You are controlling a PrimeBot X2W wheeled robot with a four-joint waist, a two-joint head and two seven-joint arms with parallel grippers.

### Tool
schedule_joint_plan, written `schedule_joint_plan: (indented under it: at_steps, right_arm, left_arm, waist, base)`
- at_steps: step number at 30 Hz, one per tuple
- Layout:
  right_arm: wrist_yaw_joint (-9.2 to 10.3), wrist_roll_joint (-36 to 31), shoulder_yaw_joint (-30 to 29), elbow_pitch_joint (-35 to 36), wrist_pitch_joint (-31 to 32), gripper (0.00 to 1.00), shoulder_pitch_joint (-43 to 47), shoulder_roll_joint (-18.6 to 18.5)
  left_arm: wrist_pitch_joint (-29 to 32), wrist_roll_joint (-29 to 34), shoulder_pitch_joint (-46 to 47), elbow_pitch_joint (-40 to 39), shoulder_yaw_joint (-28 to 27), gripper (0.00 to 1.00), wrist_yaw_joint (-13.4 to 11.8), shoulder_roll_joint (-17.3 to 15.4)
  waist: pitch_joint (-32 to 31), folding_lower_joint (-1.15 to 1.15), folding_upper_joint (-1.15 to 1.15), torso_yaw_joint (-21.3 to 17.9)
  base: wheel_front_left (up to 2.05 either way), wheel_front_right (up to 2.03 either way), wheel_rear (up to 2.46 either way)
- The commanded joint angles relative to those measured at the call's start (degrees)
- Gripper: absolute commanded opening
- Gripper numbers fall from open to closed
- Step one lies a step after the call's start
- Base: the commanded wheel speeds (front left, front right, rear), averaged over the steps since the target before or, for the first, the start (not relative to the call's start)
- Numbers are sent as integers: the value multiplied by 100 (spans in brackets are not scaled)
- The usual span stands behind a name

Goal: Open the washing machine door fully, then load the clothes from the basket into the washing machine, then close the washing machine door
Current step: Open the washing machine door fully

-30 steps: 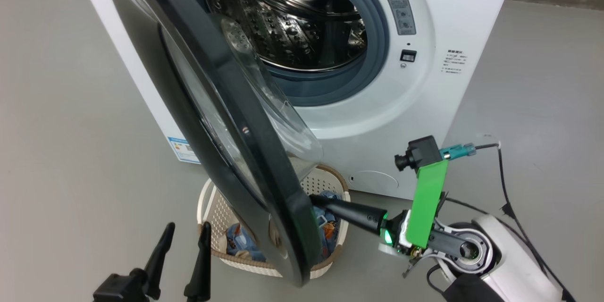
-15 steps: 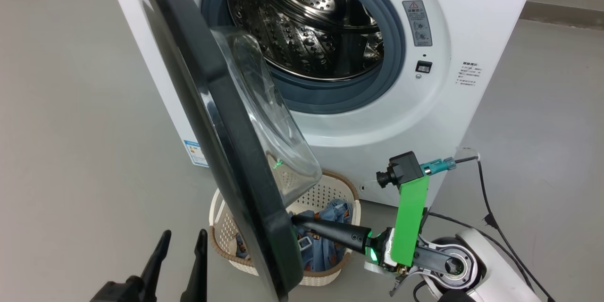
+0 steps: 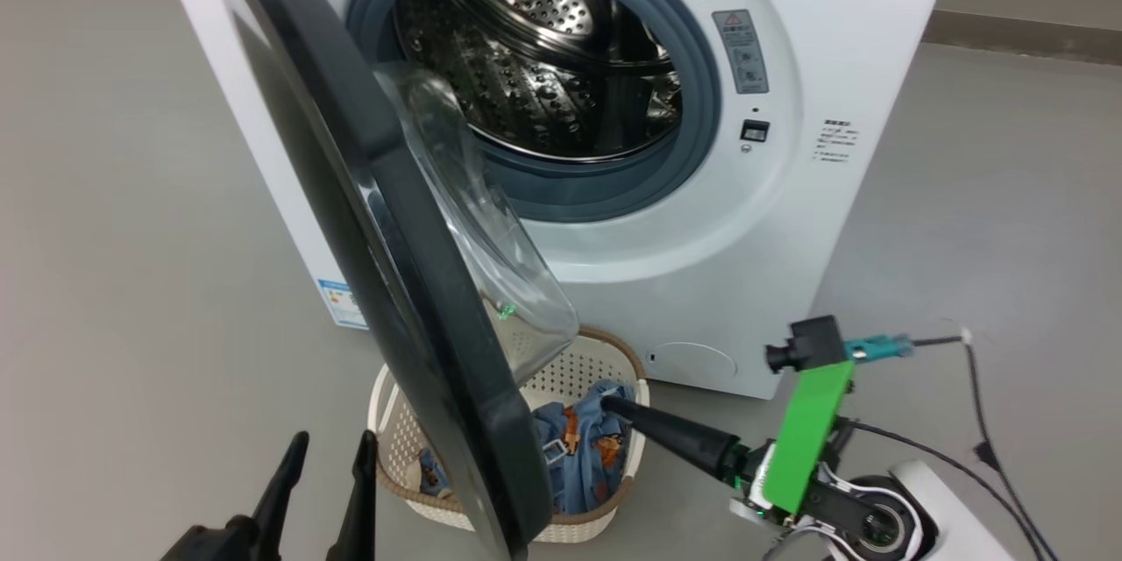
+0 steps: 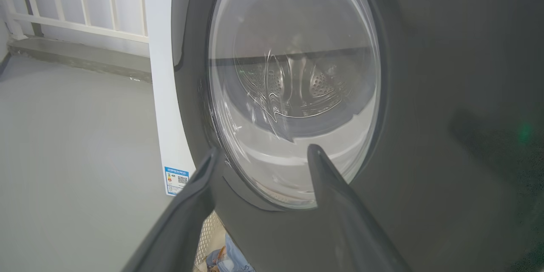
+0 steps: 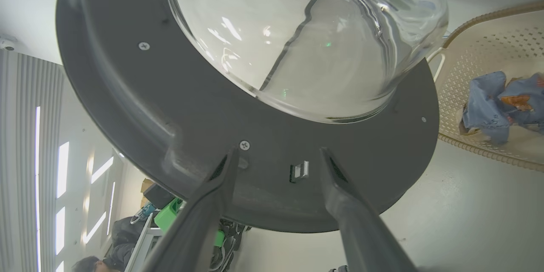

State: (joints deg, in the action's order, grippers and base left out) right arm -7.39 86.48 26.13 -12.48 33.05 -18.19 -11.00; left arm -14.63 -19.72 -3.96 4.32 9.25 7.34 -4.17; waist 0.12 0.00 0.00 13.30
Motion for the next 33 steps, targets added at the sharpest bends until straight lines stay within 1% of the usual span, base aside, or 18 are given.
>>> schedule_joint_plan:
  at_steps: [1,8,11,14,19,28,30,33]
  right_arm:
    - [-10,-93,7,126,-217,100,21,-66]
    - [-10,-250,-12,-2,-918,100,208,-463]
    - [-10,-403,84,-14,-1237,100,281,-679]
    - [-10,-559,172,-51,-1688,100,371,-890]
    - [-10,-839,313,-242,-2653,100,459,-1183]
    - [-10,-1377,963,-697,-4263,100,454,-1712]
    - [-10,-1542,1139,-850,-4528,100,420,-1812]
    - [-10,-1855,1267,-1115,-4748,100,363,-1917]
  left_arm:
    - [-37,-26,48,-125,-222,100,14,-89]
    - [-37,-28,-51,-177,-302,100,14,-114]
    - [-37,-28,-95,-192,-343,100,14,-118]
    - [-37,-29,-129,-204,-377,100,14,-113]
    - [-37,-45,-186,-210,-446,100,14,-105]
    - [-37,-70,-236,-215,-513,100,14,-128]
    - [-37,-71,-241,-212,-521,100,14,-128]
    - [-37,-72,-245,-208,-535,100,14,-124]
  waist:
    - [-46,0,0,-100]
    - [-102,0,0,-303]
    - [-124,0,0,-378]
    - [-138,0,0,-433]
    - [-164,0,0,-530]
    - [-186,0,0,-640]
    - [-192,0,0,-649]
    - [-201,0,0,-658]
  base:
    - [0,0,0]
    - [0,0,0]
    - [0,0,0]
    - [0,0,0]
    - [0,0,0]
    - [0,0,0]
    - [0,0,0]
    - [0,0,0]
